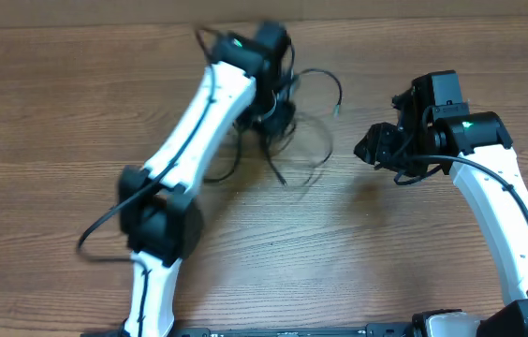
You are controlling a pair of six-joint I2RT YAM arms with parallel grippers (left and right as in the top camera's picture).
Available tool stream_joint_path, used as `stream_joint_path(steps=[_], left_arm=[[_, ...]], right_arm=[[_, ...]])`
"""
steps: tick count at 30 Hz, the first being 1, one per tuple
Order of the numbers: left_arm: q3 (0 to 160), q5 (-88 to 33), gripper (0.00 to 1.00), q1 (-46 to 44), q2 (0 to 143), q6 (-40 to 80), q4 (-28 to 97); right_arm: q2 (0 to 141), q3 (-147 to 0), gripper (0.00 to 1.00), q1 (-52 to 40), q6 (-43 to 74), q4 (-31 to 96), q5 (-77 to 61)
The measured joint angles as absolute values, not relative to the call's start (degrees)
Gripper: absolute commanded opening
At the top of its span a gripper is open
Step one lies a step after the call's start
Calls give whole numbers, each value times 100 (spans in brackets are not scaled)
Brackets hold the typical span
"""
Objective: Untangle cables
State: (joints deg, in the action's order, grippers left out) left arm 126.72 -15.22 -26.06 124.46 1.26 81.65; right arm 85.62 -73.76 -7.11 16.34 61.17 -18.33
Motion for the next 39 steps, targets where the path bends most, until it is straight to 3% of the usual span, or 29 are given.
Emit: stream_joint_path(steps=[7,13,25,31,33,37,39], left_arm=[[13240,-2897,4,-2287,11113,-3,8252],[13257,-3642,4,-2209,10993,-51,8552],[13246,-4757,4,-2209,11076,-469,8527],[13246,-5019,4,-2209,11076,-576,8532],[13246,-5076,4,-2209,11076,-622,8527],[13246,-5142,4,-2209,11076,-668,8514],[13246,-5144,4,-2209,11076,-722,8512]], right_arm=[[8562,-7376,57,-714,685,5551,-3726],[8562,-7376,59,-714,443,4672,-5258],[8562,-7376,59,-1076,462,4088,-6016],[8562,-7376,45,-1518,613,3614,-5896],[8562,-7376,37,-1623,803,3603,-5653],[8562,-7376,10,-1732,1256,3717,-5030],[8562,-7376,4,-1739,1505,3817,-4678]])
